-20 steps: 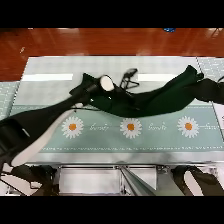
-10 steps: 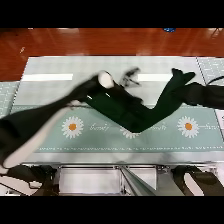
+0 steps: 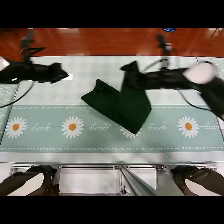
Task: Fold the shirts.
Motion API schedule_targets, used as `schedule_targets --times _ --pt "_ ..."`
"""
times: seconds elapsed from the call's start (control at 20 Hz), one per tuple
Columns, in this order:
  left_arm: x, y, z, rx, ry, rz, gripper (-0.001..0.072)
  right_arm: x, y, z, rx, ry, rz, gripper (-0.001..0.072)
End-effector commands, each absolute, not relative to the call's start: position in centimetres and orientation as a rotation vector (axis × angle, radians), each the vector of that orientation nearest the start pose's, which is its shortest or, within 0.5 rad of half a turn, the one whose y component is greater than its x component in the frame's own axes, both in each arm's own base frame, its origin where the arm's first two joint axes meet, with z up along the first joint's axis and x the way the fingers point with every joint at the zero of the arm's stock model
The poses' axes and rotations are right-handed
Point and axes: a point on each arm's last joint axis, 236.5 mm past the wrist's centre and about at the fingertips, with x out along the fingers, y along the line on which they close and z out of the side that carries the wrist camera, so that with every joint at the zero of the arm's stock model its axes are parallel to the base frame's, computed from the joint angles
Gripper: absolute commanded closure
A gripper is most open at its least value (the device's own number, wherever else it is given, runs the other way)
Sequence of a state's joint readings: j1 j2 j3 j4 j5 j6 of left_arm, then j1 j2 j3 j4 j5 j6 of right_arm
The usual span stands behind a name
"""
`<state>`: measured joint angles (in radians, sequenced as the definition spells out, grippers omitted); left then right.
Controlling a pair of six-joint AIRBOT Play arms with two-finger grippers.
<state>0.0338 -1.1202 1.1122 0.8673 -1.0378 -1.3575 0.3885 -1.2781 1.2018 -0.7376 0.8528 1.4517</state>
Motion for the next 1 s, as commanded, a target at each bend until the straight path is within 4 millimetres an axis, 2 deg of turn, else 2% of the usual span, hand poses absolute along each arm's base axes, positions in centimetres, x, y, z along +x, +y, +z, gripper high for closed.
schedule_targets --times 0.0,0.1,0.25,0.45,0.6,0.65,0.7,0.75,0.85,0.95 --pt "37.4 -7.8 12.2 -0.49 0.867 -0.336 0.0693 41.4 36.7 7.2 0.569 1.049 0.781 0.0688" --pt "37.0 -8.2 11.8 -0.489 0.878 -0.344 0.0693 42.4 39.3 5.3 0.614 1.099 0.815 0.0688" --pt "36.9 -8.9 11.1 -0.487 0.891 -0.354 0.0693 43.4 41.8 3.0 0.66 1.139 0.829 0.0688" --pt "36.5 -9.7 9.8 -0.486 0.913 -0.364 0.0693 44.4 43.1 1.2 0.692 1.152 0.824 0.0688" --pt "35.9 -10.0 8.7 -0.487 0.941 -0.368 0.0693 46.0 42.9 1.5 0.723 1.097 0.786 0.0672" --pt "35.8 -10.2 8.5 -0.486 0.946 -0.371 0.0693 46.5 42.9 1.7 0.738 1.081 0.776 0.0622" --pt "35.8 -10.2 8.5 -0.487 0.947 -0.372 0.0693 46.6 42.9 1.8 0.751 1.078 0.772 0.0501" --pt "35.8 -10.3 8.6 -0.489 0.946 -0.373 0.0693 46.3 43.0 1.9 0.758 1.089 0.781 0.0329" --pt "35.9 -10.2 8.6 -0.49 0.941 -0.37 0.0693 45.1 42.7 1.9 0.742 1.145 0.819 0.0306" --pt "36.0 -10.1 8.6 -0.481 0.936 -0.371 0.0693 44.1 41.0 3.0 0.735 1.207 0.863 0.0306"
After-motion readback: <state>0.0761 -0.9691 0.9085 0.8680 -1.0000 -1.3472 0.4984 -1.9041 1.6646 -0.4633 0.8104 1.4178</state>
